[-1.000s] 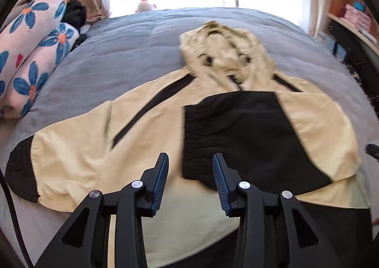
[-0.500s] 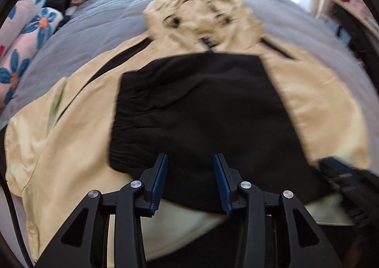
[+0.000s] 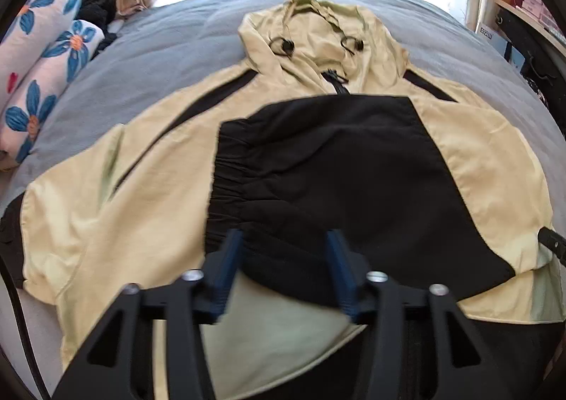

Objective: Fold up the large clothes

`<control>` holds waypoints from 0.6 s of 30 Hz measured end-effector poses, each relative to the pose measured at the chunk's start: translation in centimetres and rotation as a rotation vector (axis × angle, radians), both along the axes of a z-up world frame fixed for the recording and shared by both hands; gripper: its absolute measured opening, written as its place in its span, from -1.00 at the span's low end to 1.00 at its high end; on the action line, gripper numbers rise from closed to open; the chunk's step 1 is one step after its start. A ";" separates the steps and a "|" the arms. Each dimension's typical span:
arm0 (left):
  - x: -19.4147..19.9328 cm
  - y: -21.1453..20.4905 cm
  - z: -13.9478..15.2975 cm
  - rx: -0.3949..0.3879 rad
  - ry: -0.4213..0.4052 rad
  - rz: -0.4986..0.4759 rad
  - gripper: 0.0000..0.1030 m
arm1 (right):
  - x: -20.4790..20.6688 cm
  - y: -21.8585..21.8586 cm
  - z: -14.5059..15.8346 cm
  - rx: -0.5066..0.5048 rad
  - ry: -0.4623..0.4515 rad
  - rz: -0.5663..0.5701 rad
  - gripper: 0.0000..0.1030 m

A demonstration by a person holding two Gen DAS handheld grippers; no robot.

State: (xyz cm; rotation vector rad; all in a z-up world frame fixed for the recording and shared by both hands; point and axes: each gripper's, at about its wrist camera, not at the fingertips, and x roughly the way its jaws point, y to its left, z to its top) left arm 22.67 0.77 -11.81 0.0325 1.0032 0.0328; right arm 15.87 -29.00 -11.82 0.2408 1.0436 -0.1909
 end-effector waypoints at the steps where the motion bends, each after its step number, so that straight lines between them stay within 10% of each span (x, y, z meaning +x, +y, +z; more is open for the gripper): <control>1: -0.3 0.1 0.4 0.003 -0.009 0.004 0.10 | -0.2 0.1 0.2 0.010 -0.002 -0.001 -0.54; 18: -9.4 2.2 8.4 -0.037 -0.095 0.041 0.12 | -7.1 5.0 6.2 0.034 -0.058 0.028 -0.53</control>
